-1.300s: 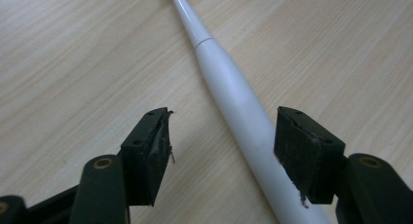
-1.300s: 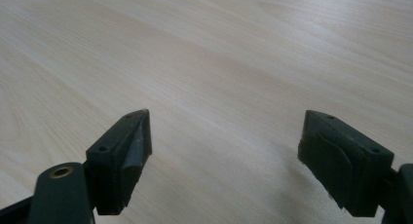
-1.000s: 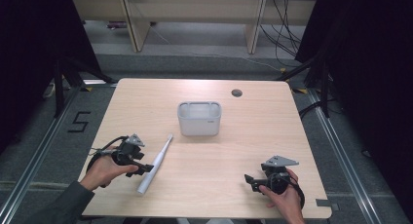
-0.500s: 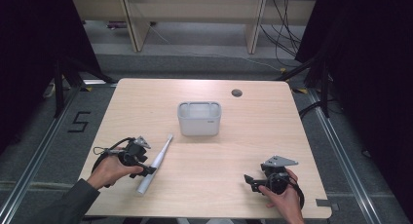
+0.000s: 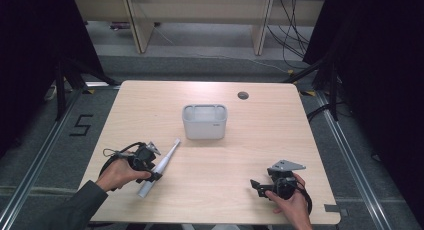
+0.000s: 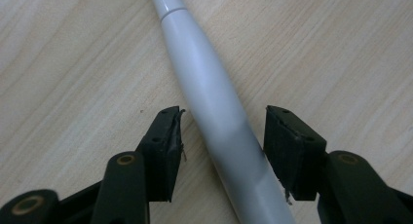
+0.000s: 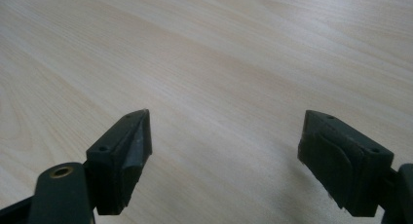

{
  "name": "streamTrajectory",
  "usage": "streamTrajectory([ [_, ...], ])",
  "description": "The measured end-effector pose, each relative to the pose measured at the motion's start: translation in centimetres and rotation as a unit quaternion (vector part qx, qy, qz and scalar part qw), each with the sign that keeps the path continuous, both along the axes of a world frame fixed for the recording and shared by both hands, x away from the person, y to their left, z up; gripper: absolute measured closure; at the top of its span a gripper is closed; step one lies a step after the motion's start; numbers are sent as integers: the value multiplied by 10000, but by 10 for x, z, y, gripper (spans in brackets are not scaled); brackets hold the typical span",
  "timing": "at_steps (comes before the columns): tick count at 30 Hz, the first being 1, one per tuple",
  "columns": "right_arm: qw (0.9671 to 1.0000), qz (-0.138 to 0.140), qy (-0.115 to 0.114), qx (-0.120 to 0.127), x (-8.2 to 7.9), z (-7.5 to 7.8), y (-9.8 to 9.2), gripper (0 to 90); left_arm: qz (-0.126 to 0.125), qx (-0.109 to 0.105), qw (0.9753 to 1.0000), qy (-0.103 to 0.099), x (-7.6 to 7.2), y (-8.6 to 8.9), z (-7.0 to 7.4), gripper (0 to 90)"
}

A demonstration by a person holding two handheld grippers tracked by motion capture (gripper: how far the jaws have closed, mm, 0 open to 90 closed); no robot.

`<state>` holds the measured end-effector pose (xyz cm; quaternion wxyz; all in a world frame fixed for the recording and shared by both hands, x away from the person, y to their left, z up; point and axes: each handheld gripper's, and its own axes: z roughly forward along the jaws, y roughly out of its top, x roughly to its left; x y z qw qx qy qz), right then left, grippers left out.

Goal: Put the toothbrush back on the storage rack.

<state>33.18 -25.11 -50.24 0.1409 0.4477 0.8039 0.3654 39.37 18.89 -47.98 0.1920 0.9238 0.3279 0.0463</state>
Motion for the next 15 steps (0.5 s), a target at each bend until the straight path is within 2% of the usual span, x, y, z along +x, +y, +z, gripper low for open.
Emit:
streamTrajectory([
  [3, 10000, 20, -6, 9, 0, 0, 0, 201, -67, 54, 10000, -47, 1, 0, 0, 508],
  [4, 9999, -53, 108, 89, -1, 0, 2, 201, -120, 116, 9999, -35, 2, -1, 0, 515],
  [7, 9999, -54, 109, 82, -1, 0, 2, 201, -92, 176, 9998, 18, 2, -3, -1, 529],
  [8, 10000, -4, 16, 6, 0, 0, 1, 201, -131, 218, 9997, 19, 3, -3, -1, 557],
  [15, 10000, -6, -5, 25, -1, -1, 2, 201, -286, 409, 9987, 93, 3, -8, -2, 621],
])
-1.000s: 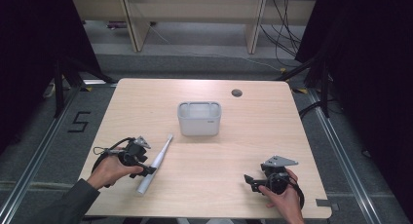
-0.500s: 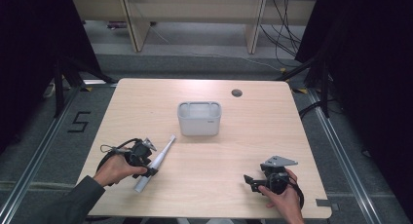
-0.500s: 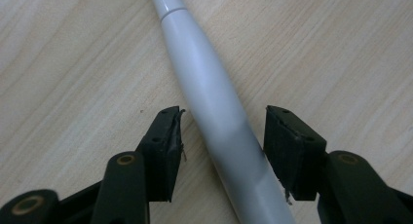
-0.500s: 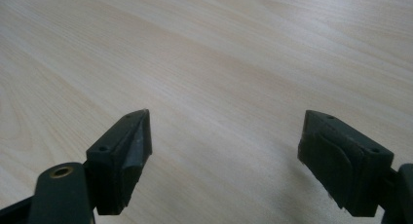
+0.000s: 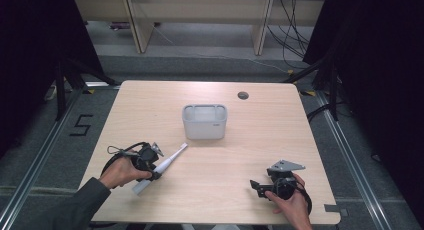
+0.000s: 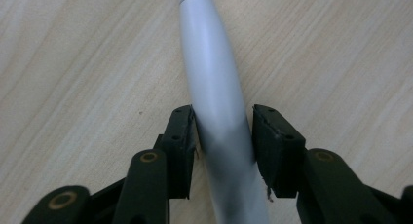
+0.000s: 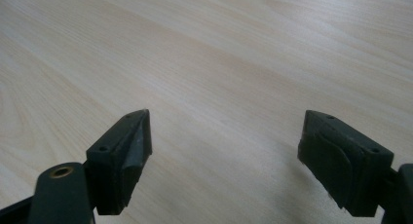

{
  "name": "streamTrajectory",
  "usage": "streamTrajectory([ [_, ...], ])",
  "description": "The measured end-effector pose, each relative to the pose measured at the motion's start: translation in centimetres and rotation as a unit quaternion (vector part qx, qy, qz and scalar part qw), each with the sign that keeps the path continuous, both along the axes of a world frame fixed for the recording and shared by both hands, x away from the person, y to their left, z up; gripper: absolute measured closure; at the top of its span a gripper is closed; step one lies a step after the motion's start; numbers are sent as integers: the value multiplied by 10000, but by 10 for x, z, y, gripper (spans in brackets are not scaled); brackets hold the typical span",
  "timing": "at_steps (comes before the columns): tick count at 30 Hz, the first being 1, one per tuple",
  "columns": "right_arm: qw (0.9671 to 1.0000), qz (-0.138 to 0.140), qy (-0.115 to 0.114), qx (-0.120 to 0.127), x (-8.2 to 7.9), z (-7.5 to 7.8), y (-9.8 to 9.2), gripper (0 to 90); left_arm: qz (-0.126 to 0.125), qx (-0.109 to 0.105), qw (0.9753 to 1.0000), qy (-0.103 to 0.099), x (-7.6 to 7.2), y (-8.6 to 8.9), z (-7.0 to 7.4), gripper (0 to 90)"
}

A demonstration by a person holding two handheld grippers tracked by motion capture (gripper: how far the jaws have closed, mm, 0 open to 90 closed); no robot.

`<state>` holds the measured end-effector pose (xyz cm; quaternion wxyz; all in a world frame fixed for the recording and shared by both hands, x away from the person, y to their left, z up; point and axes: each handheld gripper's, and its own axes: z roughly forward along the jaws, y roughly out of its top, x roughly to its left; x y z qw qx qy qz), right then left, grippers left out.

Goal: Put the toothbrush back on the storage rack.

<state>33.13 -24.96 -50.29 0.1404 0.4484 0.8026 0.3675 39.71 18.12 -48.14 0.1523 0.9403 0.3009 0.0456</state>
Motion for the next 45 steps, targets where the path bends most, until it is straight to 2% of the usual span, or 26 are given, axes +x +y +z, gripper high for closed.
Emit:
streamTrajectory([
  [4, 10000, -3, 16, -28, 0, 1, 0, 201, -89, 58, 9999, -2, 0, -2, -1, 644],
  [13, 10000, 34, 11, -44, 0, 0, 0, 201, -284, 356, 9989, 82, 2, -9, 0, 654],
  [17, 9999, 92, -43, -43, 1, 0, 0, 201, -391, 511, 9978, 161, 3, -12, 0, 655],
  [18, 9999, 2, 93, 44, -1, 0, 2, 201, -363, 519, 9978, 195, 4, -13, 0, 655],
  [20, 10000, 1, 94, 26, -1, 0, 2, 201, -413, 603, 9969, 284, 6, -14, 1, 656],
  [22, 10000, 62, 37, -32, 0, 0, 1, 201, -465, 692, 9961, 292, 7, -17, 1, 656],
  [23, 9999, 19, 128, 46, -1, 0, 2, 201, -473, 734, 9957, 297, 7, -18, 1, 656],
  [25, 9999, 7, 107, 78, -1, -1, 3, 201, -485, 757, 9955, 304, 7, -19, 1, 657],
  [26, 10000, 51, 13, -2, 0, -1, 1, 201, -486, 760, 9954, 314, 7, -19, 2, 657],
  [33, 10000, 70, 44, -37, 0, 0, 1, 201, -509, 793, 9951, 306, 7, -19, 2, 659],
  [36, 10000, 58, 23, -3, 0, -1, 1, 201, -522, 823, 9949, 253, 7, -18, 2, 660],
  [37, 9999, 26, 132, 93, -1, -1, 2, 201, -563, 837, 9947, 215, 7, -16, 2, 661],
  [38, 9999, 26, 132, 93, -1, -1, 2, 201, -563, 837, 9947, 215, 7, -16, 2, 661],
  [40, 9999, 9, 108, 87, -1, -1, 2, 201, -554, 794, 9952, 147, 6, -16, 2, 661],
  [41, 10000, 55, 13, 9, 0, -1, 1, 201, -586, 705, 9957, 107, 5, -15, 4, 661],
  [44, 10000, 52, 14, -17, 0, 0, 0, 201, -599, 614, 9963, 73, 4, -15, 7, 661],
  [45, 10000, 41, 15, -23, 0, 0, 0, 201, -616, 501, 9968, 37, 3, -15, 9, 661],
])
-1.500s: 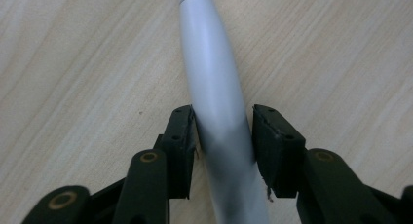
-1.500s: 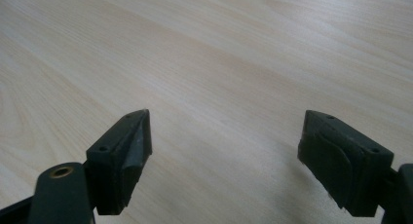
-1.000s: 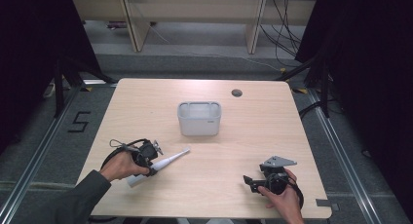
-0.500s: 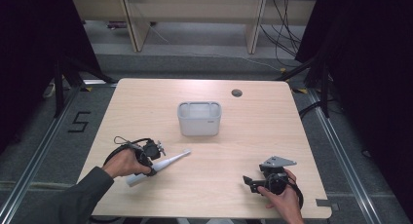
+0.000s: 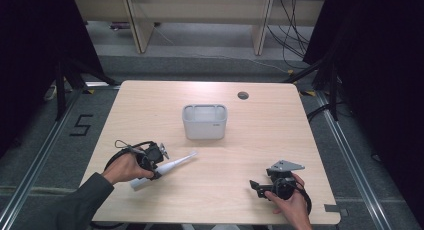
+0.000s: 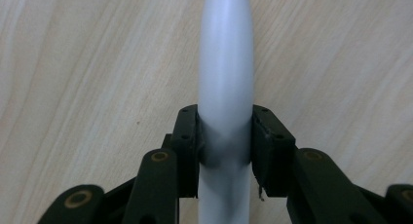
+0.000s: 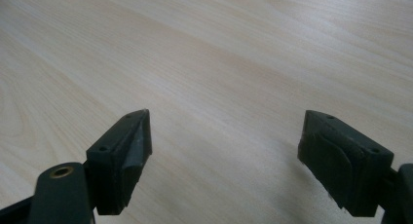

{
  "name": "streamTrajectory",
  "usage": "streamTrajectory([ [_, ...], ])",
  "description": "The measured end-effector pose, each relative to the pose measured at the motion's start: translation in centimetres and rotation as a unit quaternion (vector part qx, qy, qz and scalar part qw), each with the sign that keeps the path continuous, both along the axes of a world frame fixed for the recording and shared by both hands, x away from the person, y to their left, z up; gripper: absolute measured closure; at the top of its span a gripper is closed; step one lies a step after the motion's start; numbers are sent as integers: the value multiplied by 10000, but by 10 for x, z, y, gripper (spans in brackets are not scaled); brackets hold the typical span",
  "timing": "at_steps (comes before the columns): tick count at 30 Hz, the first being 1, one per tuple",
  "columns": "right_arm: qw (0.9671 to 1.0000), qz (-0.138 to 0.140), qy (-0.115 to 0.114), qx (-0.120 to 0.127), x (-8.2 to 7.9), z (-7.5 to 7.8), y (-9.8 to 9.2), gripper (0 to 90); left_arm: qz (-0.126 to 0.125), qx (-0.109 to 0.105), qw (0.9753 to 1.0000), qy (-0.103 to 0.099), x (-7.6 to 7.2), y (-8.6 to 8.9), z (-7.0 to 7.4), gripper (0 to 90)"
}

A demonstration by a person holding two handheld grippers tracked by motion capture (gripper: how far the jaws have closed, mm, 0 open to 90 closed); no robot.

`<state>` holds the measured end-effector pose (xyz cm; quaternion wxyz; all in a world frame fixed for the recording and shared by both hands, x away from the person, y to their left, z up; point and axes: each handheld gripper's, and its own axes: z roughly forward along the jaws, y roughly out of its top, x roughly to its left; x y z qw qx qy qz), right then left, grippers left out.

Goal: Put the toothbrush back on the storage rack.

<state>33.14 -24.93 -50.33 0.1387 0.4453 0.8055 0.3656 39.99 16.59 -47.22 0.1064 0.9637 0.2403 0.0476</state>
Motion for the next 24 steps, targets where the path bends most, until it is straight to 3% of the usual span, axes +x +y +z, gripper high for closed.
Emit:
streamTrajectory([
  [3, 9999, 34, 83, 89, 0, -1, 1, 201, -38, -106, 9999, -42, -2, 0, 3, 661],
  [4, 10000, -8, -1, 7, 0, 0, 0, 201, -36, -273, 9995, -125, -4, 0, 7, 661],
  [7, 10000, -12, -2, 5, 0, 0, 0, 201, -26, -416, 9991, -124, -5, 1, 12, 661],
  [11, 10000, -37, 7, 2, 0, 1, 0, 201, -78, -792, 9960, -412, -9, 3, 24, 661],
  [12, 10000, -13, 21, -5, 0, 1, -1, 201, -45, -1069, 9927, -549, -10, 4, 30, 661],
  [13, 10000, -13, 21, -5, 0, 1, -1, 201, -45, -1069, 9927, -549, -10, 4, 30, 661],
  [14, 10000, -43, 3, 40, 0, 0, 0, 201, -28, -1415, 9873, -724, -11, 5, 36, 661],
  [15, 10000, -43, 3, 40, 0, 0, 0, 201, -28, -1415, 9873, -724, -11, 5, 36, 661],
  [17, 10000, -26, 15, 10, 0, 1, -1, 201, 44, -1674, 9814, -940, -12, 5, 41, 661],
  [18, 10000, -30, 10, 14, 0, 1, -1, 201, 18, -1741, 9798, -986, -12, 5, 43, 661],
  [19, 9999, -73, 103, 97, -1, 1, 0, 202, 53, -1894, 9759, -1086, -12, 4, 44, 661],
  [20, 9999, -75, 111, 106, -1, 1, 0, 201, 51, -1932, 9749, -1109, -12, 4, 46, 661],
  [24, 9999, -70, 96, 105, -1, 1, 0, 202, 56, -2223, 9659, -1324, -11, -3, 49, 661],
])
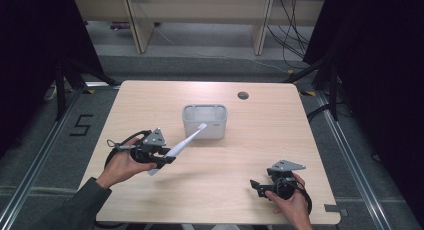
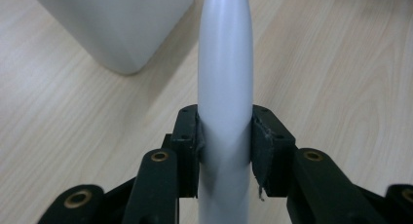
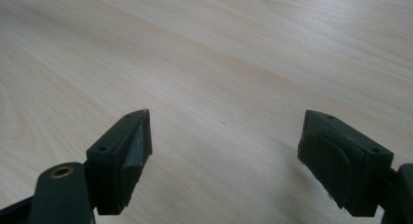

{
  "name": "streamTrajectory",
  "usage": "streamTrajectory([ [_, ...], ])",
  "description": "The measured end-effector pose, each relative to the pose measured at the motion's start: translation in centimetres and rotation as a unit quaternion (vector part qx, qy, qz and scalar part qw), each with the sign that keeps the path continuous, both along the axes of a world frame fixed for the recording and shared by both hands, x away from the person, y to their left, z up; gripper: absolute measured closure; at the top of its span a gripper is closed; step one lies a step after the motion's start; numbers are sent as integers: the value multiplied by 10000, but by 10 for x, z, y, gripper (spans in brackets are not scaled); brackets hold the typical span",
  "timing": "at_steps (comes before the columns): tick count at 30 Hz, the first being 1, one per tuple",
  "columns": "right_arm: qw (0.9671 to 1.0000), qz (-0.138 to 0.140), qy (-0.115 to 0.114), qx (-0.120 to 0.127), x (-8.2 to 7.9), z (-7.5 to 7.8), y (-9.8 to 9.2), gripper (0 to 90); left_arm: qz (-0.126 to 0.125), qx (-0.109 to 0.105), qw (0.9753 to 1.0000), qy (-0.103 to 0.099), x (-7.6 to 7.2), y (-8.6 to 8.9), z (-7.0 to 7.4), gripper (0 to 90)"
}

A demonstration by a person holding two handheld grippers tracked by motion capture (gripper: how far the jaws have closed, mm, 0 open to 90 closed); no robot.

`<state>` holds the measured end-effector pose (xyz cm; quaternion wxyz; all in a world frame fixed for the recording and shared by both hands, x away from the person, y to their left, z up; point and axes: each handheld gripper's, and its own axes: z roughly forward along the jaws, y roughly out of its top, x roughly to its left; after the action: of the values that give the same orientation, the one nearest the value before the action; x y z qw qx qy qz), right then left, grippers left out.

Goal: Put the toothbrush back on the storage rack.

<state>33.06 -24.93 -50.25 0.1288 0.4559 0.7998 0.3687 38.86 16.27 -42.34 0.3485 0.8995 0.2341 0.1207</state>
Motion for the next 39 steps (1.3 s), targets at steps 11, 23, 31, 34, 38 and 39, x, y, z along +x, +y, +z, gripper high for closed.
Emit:
streamTrajectory([
  [11, 10000, 7, -5, 14, 0, 0, 0, 202, 131, -912, 9945, -490, 9, -25, 15, 660],
  [23, 10000, 5, 18, 23, 0, 0, 0, 202, 493, -1797, 9786, -871, 26, -47, 19, 660],
  [31, 9999, 67, -92, -43, 1, 0, -2, 202, 592, -2060, 9716, -1001, 38, -66, 18, 660],
  [34, 10000, 9, 7, 39, 0, 0, 0, 202, 653, -2150, 9684, -1083, 42, -73, 17, 661],
  [38, 10000, 10, 12, 43, 0, 0, 0, 202, 699, -2269, 9650, -1111, 47, -81, 19, 660],
  [39, 10000, 19, -3, 29, 0, 0, 0, 202, 720, -2300, 9640, -1124, 48, -83, 20, 660],
])
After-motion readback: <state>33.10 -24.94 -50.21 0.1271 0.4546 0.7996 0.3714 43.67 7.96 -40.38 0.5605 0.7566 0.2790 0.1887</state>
